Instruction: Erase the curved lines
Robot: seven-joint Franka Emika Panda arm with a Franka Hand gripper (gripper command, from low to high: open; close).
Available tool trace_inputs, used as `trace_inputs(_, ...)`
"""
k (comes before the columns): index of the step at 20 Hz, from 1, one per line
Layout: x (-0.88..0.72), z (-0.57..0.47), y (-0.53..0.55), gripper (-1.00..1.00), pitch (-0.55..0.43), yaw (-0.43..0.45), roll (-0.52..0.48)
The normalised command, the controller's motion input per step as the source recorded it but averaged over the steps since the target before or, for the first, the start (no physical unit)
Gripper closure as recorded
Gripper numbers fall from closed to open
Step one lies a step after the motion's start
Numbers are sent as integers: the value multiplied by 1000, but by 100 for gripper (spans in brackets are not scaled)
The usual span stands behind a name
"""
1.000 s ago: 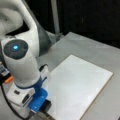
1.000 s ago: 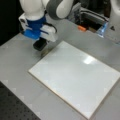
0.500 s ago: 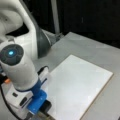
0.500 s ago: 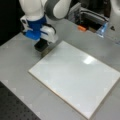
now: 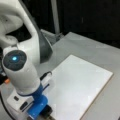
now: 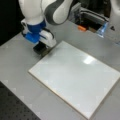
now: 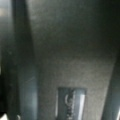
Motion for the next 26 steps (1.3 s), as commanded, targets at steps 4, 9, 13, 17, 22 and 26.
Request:
trace_inputs(4,130,-110,58,100,-49,-141,32)
trace_inputs(9,74,-92,61,100,-63,-137,60)
trace_inputs(13,15,-75,18,100,-83,-145,62)
trace_inputs(17,8,-112,-24,100,-100,-138,67)
trace_inputs(22,3,-93,-46,100,-103,-133,67)
trace_inputs(26,-2,-92,-27,100,-113,-132,85)
